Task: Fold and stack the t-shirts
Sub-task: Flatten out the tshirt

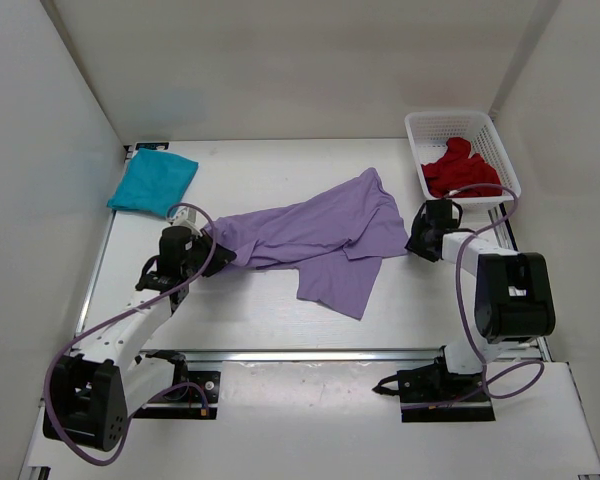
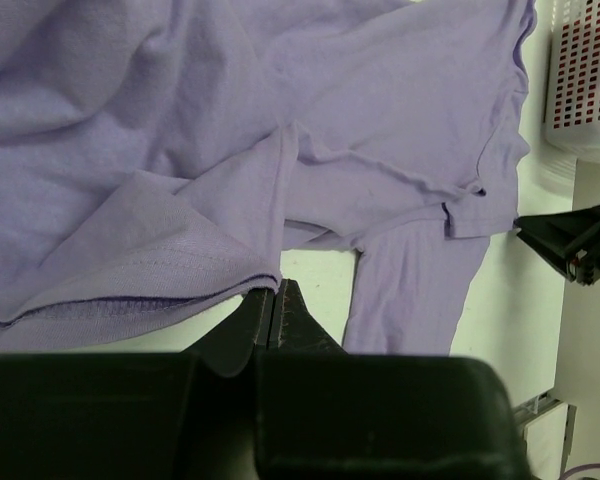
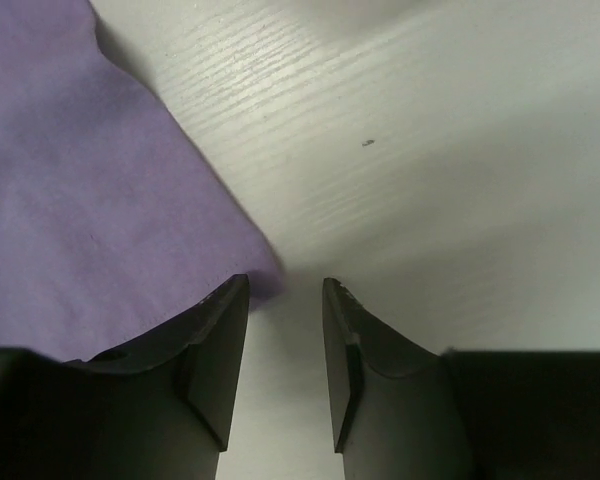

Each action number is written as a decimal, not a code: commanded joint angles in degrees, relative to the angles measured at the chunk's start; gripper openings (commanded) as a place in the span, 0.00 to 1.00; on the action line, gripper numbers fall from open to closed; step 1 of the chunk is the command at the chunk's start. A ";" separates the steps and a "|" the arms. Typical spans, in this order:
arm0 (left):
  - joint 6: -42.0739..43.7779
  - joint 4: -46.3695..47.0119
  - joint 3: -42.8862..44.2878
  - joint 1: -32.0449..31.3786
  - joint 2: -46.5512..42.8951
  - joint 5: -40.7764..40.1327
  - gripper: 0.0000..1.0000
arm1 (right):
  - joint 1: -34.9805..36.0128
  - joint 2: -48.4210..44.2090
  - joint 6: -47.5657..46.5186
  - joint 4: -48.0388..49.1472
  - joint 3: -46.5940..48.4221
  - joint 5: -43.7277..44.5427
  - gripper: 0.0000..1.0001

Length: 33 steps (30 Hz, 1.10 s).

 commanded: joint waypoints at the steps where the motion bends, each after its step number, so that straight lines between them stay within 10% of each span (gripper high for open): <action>1: 0.92 1.07 -0.06 -0.58 -0.32 1.06 0.00 | 0.53 2.64 -1.03 -1.11 2.36 -0.31 0.33; 13: 1.62 1.68 -0.06 -0.40 -0.66 1.68 0.00 | -1.05 2.83 -0.07 -0.50 3.86 -5.75 0.00; 22: 3.90 -6.57 17.83 1.34 0.74 5.45 0.00 | 1.14 -24.04 -0.85 -10.84 10.69 0.91 0.00; 27: 1.98 -10.10 31.83 7.32 -0.31 13.16 0.00 | 7.89 -31.54 -5.58 -25.17 35.08 12.22 0.00; 33: -5.50 -6.14 38.87 19.90 -5.14 24.52 0.00 | 39.64 -26.55 -14.63 -36.17 69.62 35.97 0.00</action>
